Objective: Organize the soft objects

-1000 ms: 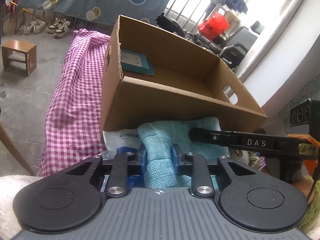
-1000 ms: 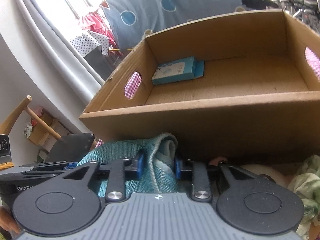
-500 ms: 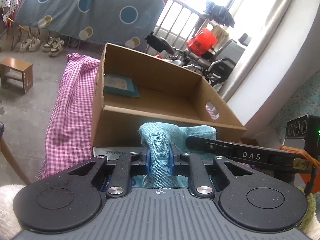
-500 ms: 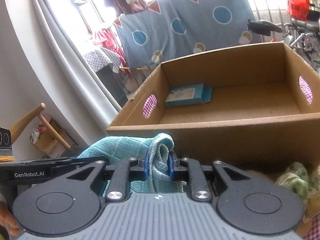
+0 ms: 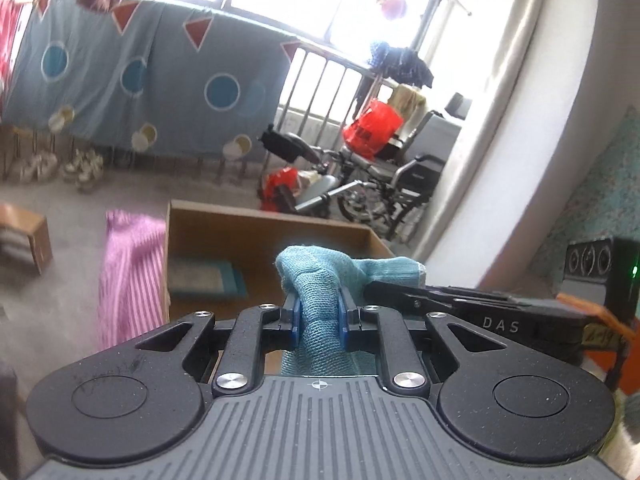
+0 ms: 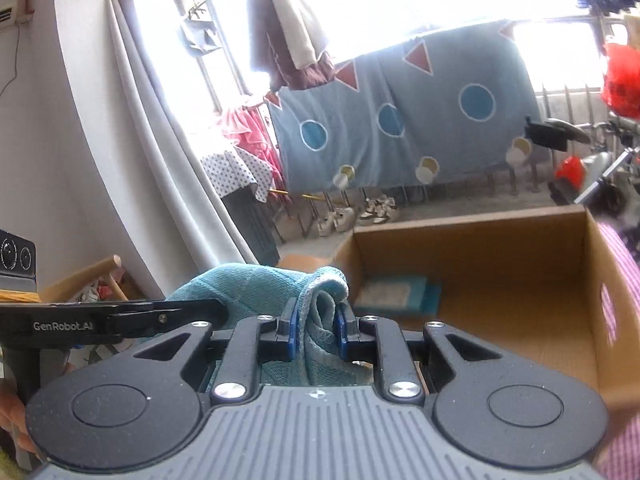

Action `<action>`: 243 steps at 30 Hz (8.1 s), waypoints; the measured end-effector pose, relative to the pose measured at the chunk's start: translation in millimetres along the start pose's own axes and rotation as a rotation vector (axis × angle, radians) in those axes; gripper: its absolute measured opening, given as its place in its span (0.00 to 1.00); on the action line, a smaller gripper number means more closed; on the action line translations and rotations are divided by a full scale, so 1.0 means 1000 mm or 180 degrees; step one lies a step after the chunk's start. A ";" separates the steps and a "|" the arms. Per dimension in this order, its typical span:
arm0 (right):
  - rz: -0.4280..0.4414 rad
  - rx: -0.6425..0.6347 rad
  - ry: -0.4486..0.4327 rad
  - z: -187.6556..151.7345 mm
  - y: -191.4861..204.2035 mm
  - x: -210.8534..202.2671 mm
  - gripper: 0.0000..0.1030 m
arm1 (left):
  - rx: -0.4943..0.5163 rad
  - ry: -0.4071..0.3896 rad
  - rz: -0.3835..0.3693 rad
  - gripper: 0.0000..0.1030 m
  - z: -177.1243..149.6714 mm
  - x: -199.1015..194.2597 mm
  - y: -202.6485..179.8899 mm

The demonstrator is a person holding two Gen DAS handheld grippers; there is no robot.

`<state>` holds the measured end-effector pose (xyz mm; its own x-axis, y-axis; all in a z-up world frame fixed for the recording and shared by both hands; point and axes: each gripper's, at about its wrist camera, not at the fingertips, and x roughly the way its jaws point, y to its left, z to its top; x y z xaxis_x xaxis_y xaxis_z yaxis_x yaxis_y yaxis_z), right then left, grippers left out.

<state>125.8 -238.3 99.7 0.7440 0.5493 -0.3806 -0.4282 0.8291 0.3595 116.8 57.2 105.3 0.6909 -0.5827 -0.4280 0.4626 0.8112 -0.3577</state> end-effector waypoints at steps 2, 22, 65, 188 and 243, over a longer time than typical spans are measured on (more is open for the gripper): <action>0.0035 0.0027 0.0114 0.021 -0.011 0.017 0.19 | 0.0070 0.0052 0.0021 0.15 0.016 0.017 -0.002; -0.0140 0.0607 0.2184 0.034 -0.135 0.262 0.19 | 0.0018 0.1470 0.0854 0.28 0.019 0.215 0.071; 0.0247 0.0957 0.1134 0.075 -0.105 0.098 0.60 | -0.0241 -0.0082 0.0606 1.00 0.006 -0.006 0.034; -0.0035 0.0799 0.1367 -0.109 0.006 0.059 0.48 | 0.0186 0.1072 0.0735 0.99 -0.140 0.043 0.006; 0.0016 0.1291 0.2751 -0.017 -0.119 0.205 0.61 | 0.0284 0.0829 0.0567 0.99 -0.028 0.070 0.033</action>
<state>320.6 -222.7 -35.5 0.0368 0.5746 -0.8176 -0.0990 0.8162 0.5692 165.1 41.3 40.4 0.6052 -0.4149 -0.6794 0.4020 0.8959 -0.1889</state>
